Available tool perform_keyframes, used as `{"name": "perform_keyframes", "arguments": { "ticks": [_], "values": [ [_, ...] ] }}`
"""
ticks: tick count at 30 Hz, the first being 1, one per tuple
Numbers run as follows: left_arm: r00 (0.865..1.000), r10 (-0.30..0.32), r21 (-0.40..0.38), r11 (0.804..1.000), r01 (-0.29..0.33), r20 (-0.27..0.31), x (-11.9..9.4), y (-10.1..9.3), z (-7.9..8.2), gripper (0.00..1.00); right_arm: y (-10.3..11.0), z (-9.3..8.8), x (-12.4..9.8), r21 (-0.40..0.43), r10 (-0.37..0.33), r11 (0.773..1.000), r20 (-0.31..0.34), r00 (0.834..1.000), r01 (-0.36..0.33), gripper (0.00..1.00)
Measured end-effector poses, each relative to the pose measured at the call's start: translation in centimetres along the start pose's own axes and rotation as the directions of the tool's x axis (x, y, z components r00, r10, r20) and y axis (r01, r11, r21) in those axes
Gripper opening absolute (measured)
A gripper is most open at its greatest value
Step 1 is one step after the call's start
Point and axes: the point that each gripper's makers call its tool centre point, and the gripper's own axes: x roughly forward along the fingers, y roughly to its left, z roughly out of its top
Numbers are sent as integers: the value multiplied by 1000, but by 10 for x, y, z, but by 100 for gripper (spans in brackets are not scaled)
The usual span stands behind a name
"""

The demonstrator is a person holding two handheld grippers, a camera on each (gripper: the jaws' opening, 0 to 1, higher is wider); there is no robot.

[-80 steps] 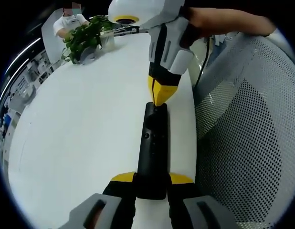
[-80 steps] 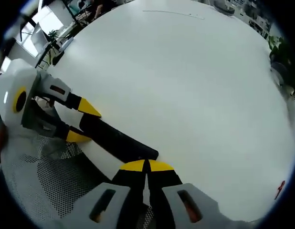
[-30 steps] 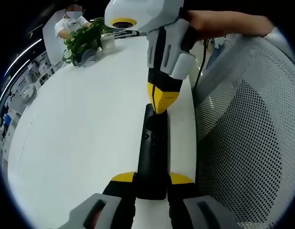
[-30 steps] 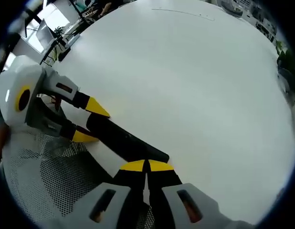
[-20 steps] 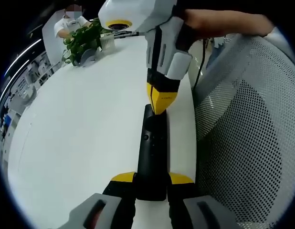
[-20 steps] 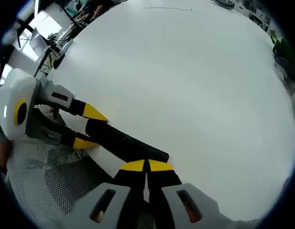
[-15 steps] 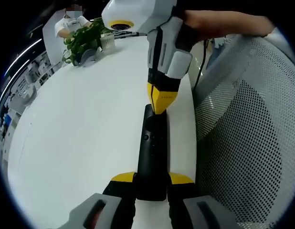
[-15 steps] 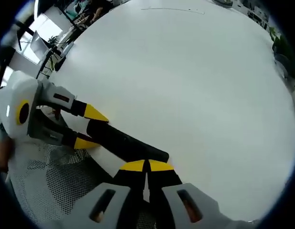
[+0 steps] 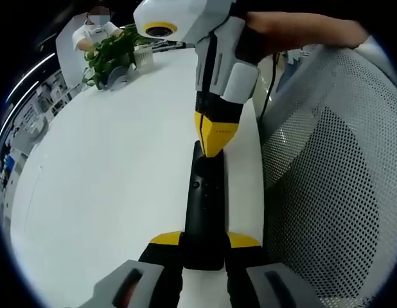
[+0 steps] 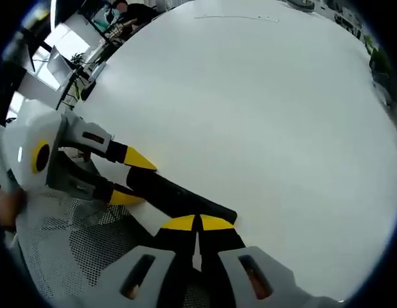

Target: Press the specified remote control buttons in sequence, fully releasing each button before pressing the next.

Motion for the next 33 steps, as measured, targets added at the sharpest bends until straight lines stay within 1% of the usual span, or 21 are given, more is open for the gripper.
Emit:
{"name": "perform_keyframes", "arguments": {
  "ticks": [3,7,11,13,17,22,24,26,29,33],
  "values": [
    [1000,-1,4,1000,1,-1,0,0,0,24,-1,-2,1,-1,-2,1000,-10,1000,2,0],
    [1000,-2,4,1000,2,0,0,0,0,24,-2,0,2,-6,-6,1000,-4,1000,6,0],
    [1000,-3,6,1000,3,-3,0,0,0,24,-4,-4,5,-11,-12,1000,-29,1000,11,0],
    [1000,-4,5,1000,4,-4,0,0,0,24,-3,-4,5,-2,-6,1000,-20,1000,6,0],
    [1000,-2,7,1000,2,-2,0,-1,0,24,-1,-3,7,-9,3,1000,-18,1000,-3,0],
    [1000,-1,13,1000,1,-9,-1,-1,1,24,1,-4,7,-27,-17,1000,-18,1000,16,0],
    [1000,0,11,1000,1,-7,-1,-1,1,24,1,-4,7,-68,-38,997,-22,999,36,0],
    [1000,4,6,1000,-4,0,-1,-1,1,25,2,-4,7,-90,-55,995,-30,998,52,0],
    [1000,7,14,1000,-7,-3,-1,-2,1,24,2,-3,7,-105,-75,992,-51,996,69,0],
    [1000,0,15,1000,0,-9,-1,-1,0,24,1,-3,7,-91,-80,993,-73,994,74,0]
  ]
}}
